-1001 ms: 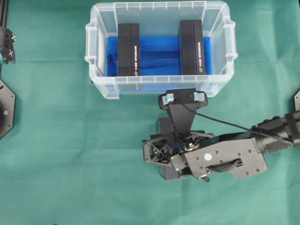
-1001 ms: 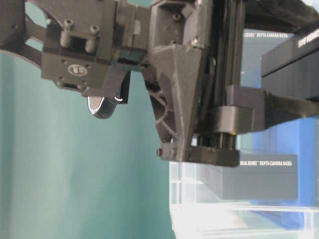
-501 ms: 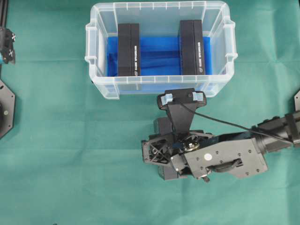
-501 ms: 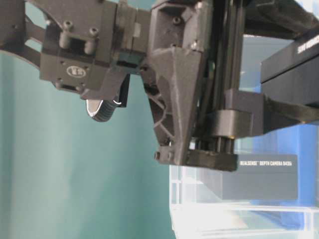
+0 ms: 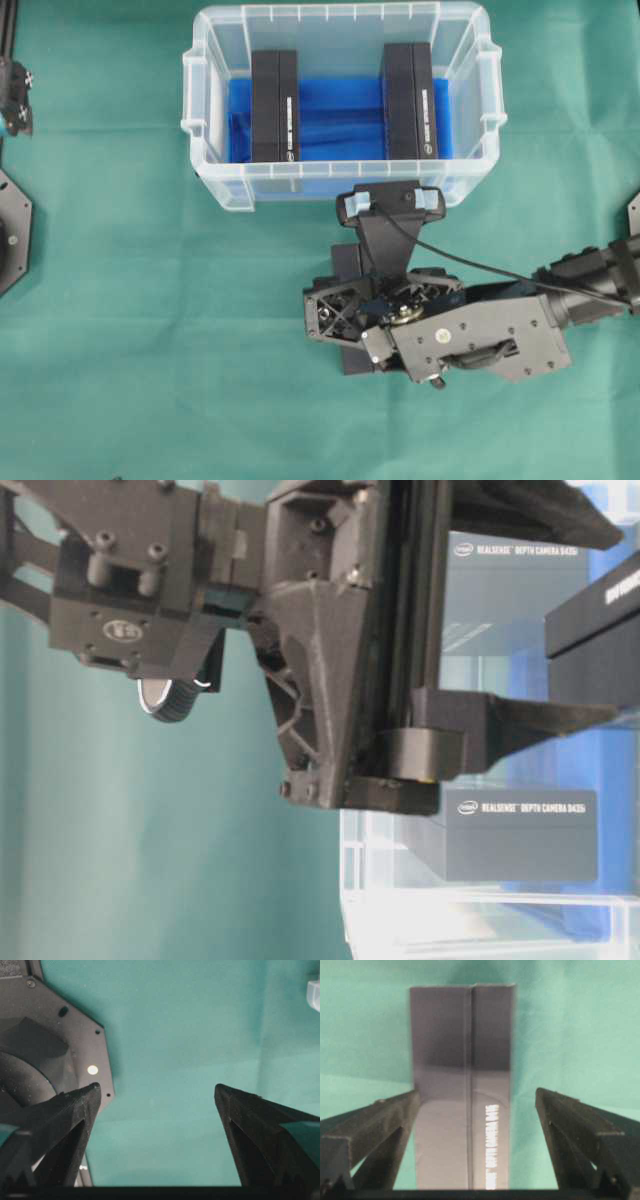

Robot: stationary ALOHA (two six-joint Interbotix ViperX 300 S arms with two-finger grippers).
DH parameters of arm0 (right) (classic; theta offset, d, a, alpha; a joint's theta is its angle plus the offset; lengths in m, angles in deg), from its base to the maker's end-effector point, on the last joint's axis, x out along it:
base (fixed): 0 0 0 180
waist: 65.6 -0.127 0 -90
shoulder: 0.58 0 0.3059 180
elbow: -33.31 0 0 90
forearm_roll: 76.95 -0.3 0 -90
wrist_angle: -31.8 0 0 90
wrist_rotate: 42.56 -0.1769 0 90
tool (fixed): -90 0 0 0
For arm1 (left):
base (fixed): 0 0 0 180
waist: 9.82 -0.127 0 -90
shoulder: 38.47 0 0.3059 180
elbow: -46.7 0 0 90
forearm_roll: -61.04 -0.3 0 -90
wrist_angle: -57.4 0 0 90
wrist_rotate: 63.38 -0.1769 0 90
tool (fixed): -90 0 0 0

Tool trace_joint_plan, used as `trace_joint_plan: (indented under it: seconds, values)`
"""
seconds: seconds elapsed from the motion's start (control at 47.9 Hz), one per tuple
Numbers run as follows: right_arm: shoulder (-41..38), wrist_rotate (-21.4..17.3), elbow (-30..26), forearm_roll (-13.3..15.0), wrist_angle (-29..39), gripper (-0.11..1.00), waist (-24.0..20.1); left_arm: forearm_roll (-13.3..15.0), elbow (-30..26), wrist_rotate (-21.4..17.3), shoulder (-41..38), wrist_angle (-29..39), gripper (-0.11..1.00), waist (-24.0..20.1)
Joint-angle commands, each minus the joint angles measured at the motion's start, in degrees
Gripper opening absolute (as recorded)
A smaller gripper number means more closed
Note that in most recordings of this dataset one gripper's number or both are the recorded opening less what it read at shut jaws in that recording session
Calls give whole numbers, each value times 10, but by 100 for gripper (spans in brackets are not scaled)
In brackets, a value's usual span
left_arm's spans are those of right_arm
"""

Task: Take out the box from the case.
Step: 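Carry the held box toward the front of the table and lower it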

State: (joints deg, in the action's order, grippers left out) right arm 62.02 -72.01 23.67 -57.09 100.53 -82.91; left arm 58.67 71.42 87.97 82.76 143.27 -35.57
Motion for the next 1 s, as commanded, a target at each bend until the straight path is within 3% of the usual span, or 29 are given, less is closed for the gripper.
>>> trace_joint_plan:
  seconds: [0.0, 0.271, 0.605, 0.981]
  values:
    - [12, -1, -15, 4, 3, 94, 0, -3, -6, 2, -1, -2, 99, -1]
    - [27, 12, -53, 4, 16, 94, 0, -2, -6, 3, 0, -2, 99, -1]
    - [61, 60, -110, 20, 112, 94, 0, -1, -7, 7, -1, -2, 99, -1]
    - [68, 105, -176, 33, 166, 94, 0, 1, -8, 9, -1, -2, 99, -1]
